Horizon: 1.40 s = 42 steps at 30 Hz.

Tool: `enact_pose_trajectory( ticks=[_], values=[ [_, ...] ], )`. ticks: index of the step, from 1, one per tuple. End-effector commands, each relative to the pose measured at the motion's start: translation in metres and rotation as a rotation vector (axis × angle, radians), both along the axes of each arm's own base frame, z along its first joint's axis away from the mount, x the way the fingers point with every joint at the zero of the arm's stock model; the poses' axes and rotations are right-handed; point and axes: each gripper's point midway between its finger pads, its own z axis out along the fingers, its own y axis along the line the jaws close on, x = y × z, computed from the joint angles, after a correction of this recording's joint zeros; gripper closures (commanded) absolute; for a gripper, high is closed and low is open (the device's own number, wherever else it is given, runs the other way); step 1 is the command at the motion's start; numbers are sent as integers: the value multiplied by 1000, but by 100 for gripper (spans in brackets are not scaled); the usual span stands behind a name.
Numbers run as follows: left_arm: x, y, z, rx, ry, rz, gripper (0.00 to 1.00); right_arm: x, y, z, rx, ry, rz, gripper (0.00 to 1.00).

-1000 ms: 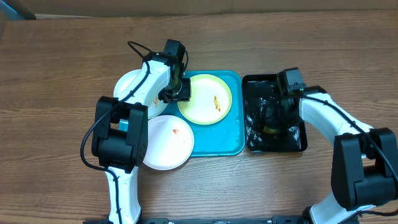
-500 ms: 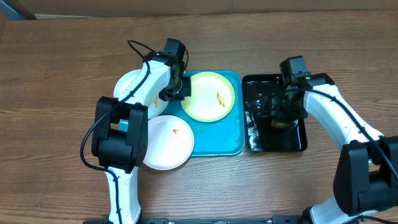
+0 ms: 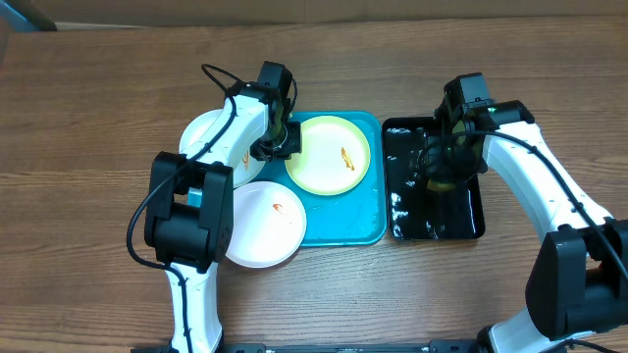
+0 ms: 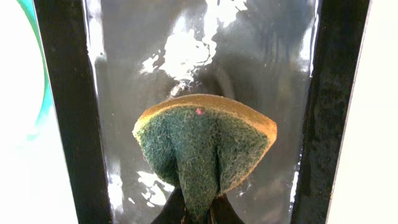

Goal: Clean dirty plates on tray and stack at the side

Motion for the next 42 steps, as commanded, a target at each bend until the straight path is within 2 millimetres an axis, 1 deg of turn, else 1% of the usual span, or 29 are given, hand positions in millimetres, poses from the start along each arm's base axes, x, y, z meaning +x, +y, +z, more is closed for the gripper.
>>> enact_pose_trajectory(
  ticks=[1,3,5,8,10,11,12,14,16,17,18,19,22,25,26,28,29,31,32,34,36,38,42],
  values=[
    [-7,0,-6,21,30,-9,97,4,8,17,6,-45,72,96],
    [-8,-1,-6,17,33,-11,96,4,9,17,-21,-51,99,96],
    [-8,-3,-6,4,36,-12,96,6,4,17,-68,-60,78,96],
    [-10,-9,-5,-27,44,-16,96,5,7,17,-85,-62,73,96],
    [-11,-11,-5,-42,50,-17,96,6,3,18,-126,-73,71,96],
    [-11,-11,-5,-41,50,-18,95,7,5,18,-118,-79,69,96],
    [-11,-10,-5,-38,49,-17,92,8,8,18,-106,-80,73,96],
    [-9,-7,-5,-25,41,-13,83,8,11,19,-95,-83,78,96],
    [-6,-6,-5,-21,29,-11,78,10,13,22,-98,-90,83,96],
    [-6,-7,-5,-23,28,-11,80,11,14,25,-97,-94,84,96],
    [-6,-7,-5,-23,29,-12,90,12,14,29,-95,-98,84,96],
    [-6,-7,-5,-23,30,-12,96,13,16,33,-93,-101,81,96],
    [-7,-8,-5,-23,30,-15,96,16,19,43,-89,-111,74,96],
    [-7,-8,-5,-22,31,-14,96,15,20,42,-88,-108,79,96],
    [-7,-8,-5,-22,31,-14,96,14,24,40,-70,-100,89,96],
    [-7,-8,-5,-22,33,-14,96,13,41,42,19,-99,154,96],
    [-7,-8,-5,-25,33,-14,96,15,54,46,89,-110,171,96],
    [-8,-9,-5,-25,33,-16,96,22,74,58,194,-145,193,96],
    [-8,-9,-5,-25,34,-16,96,32,91,71,276,-194,193,96],
    [-8,-9,-5,-25,34,-16,96,47,105,83,318,-264,187,96],
    [-8,-8,-5,-24,34,-16,96,56,118,89,320,-324,213,96],
    [-8,-9,-5,-24,34,-16,96,63,129,88,279,-370,217,96],
    [-8,-9,-5,-24,34,-17,96,76,137,72,52,-456,215,96]
  ],
)
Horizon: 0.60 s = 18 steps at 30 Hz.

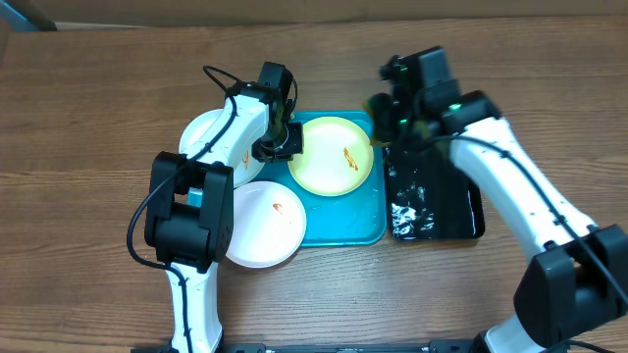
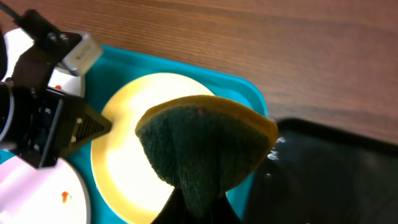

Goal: Clean dirty plates on tray and stack at the side
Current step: 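Wipe the yellow plate with the sponge while the left gripper holds it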

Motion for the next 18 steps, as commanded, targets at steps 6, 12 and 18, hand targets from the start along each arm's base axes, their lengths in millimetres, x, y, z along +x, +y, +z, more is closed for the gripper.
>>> enact_pose_trajectory(
  ticks=[6,12,18],
  values=[
    [-5,-2,-6,10,19,-11,96,18,18,-41,-372,-144,-88,96],
    [-6,-5,-6,6,20,-16,96,20,24,-88,-420,-87,-62,96],
    [-6,-5,-6,6,20,-17,96,17,23,-116,-454,-41,-49,96]
  ],
)
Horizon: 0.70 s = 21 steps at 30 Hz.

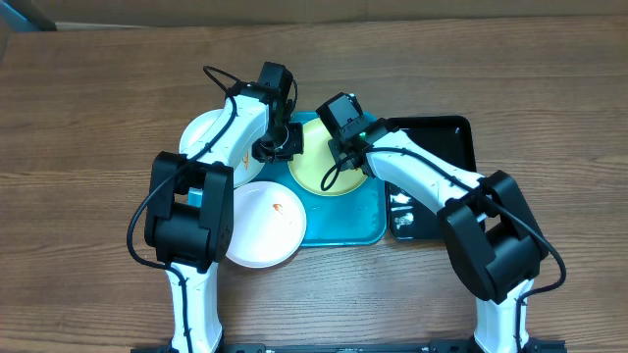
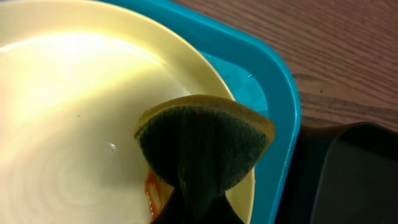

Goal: Clean dirty plates on tray and stack at the side
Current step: 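Wipe the yellow plate with the sponge while the left gripper holds it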

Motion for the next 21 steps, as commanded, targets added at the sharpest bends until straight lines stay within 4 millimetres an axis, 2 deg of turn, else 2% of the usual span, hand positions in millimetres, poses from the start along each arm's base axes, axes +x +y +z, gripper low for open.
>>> enact_pose_trajectory(
  ticks=[1,6,7,8,10,11,15,17,21],
  values=[
    [-5,-5,-6,8,18,-17,96,12,-2,1,-24,-33,-9,96],
    [-5,-5,-6,8,18,-17,96,9,-5,-1,-50,-17,19,96],
    [-5,-5,-6,8,18,-17,96,5,-7,-3,-61,3,19,81],
    [-5,-5,-6,8,18,-17,96,3,-9,-4,-67,12,19,70],
    [-5,-5,-6,8,18,-17,96,2,-9,-4,-68,13,19,68],
    [-5,-5,-6,8,18,-17,96,2,-9,-4,-68,13,19,69],
    [-5,-5,-6,8,18,-17,96,1,-8,-6,-60,21,23,92],
    [-5,-5,-6,8,18,-17,96,-2,-9,-9,-65,28,23,96],
    [-5,-5,-6,8,18,-17,96,-10,-11,-19,-60,56,24,96]
  ],
)
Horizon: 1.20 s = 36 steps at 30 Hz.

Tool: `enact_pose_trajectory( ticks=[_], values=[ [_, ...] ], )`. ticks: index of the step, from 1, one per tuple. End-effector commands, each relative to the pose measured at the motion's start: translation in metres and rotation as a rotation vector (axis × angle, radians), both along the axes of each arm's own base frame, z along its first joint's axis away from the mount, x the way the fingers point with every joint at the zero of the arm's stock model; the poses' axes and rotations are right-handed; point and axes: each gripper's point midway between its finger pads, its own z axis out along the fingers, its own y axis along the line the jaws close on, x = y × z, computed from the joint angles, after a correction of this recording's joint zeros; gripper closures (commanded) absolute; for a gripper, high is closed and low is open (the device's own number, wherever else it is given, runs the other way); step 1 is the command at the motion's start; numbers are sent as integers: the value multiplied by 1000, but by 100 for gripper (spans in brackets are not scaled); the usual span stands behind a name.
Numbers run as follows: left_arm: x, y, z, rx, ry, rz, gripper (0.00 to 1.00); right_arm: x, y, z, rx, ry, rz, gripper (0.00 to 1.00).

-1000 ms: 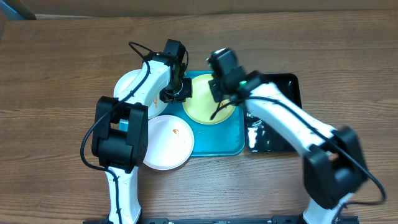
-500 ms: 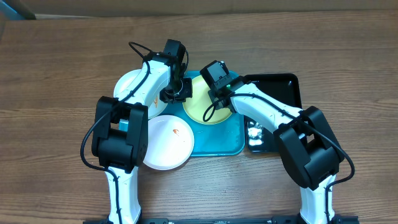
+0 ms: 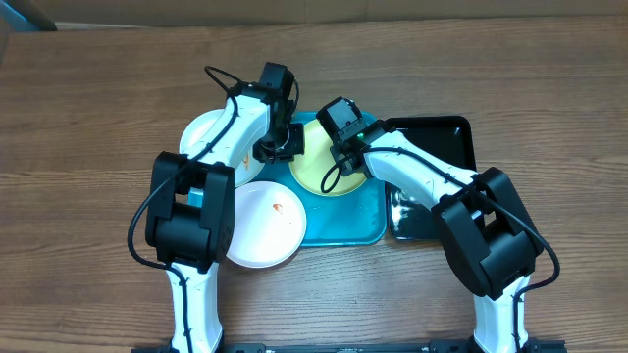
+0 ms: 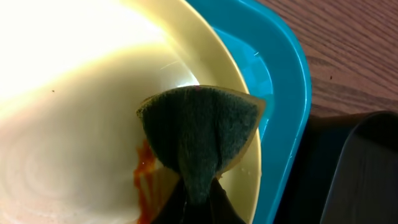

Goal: Clean dirty plates on tray and stack at the side
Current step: 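Wipe the yellow plate with the sponge while the left gripper holds it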

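A yellow plate [image 3: 316, 169] lies on the blue tray [image 3: 358, 224]. My right gripper [image 4: 199, 198] is shut on a green-and-yellow sponge [image 4: 199, 134], which is pressed onto the plate near its right rim. An orange smear [image 4: 143, 174] shows on the plate just left of the sponge. My left gripper [image 3: 285, 147] sits at the plate's left rim, shut on it. Two white plates show. One [image 3: 204, 137] lies left of the tray under the left arm. The other [image 3: 263, 227], with an orange spot, lies at the front left.
A black tray [image 3: 451, 137] with wet patches stands right of the blue tray, partly hidden by my right arm. Bare wooden table surrounds the trays.
The sponge sits lower and flatter on the yellow plate, closer to its right rim. The orange smear is now streaked beside it. The left arm has not moved.
My right gripper first held the sponge over the wet black tray. Then it carried the sponge above the blue tray's far right corner. Then the sponge was down on the yellow plate over the orange mark, and now it presses there. The left gripper stayed at the plate's rim throughout.
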Motion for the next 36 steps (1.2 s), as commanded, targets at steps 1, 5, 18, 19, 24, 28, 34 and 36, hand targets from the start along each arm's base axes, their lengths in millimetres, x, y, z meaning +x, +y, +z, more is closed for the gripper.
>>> enact_pose_trajectory(
  ticks=[1,5,18,19,24,28,34,36],
  values=[
    [-4,-3,-6,8,15,-11,96,-10,2,-12,40,46,2,96],
    [-4,-3,-6,8,15,-11,96,-26,10,-25,130,113,-44,96],
    [-4,-3,-6,8,15,-11,96,-39,62,-24,479,244,-54,96],
    [-4,-3,-6,8,15,-11,96,-36,66,-21,522,250,-56,96],
    [-4,-3,-6,8,14,-11,96,-7,81,19,777,247,-6,96],
    [-4,-3,-6,8,15,-11,96,24,73,85,989,190,71,96],
    [-4,-3,-6,8,14,-11,96,30,16,138,996,125,25,96],
    [-4,-3,-6,8,14,-11,96,24,-10,138,929,126,-36,96]
  ],
)
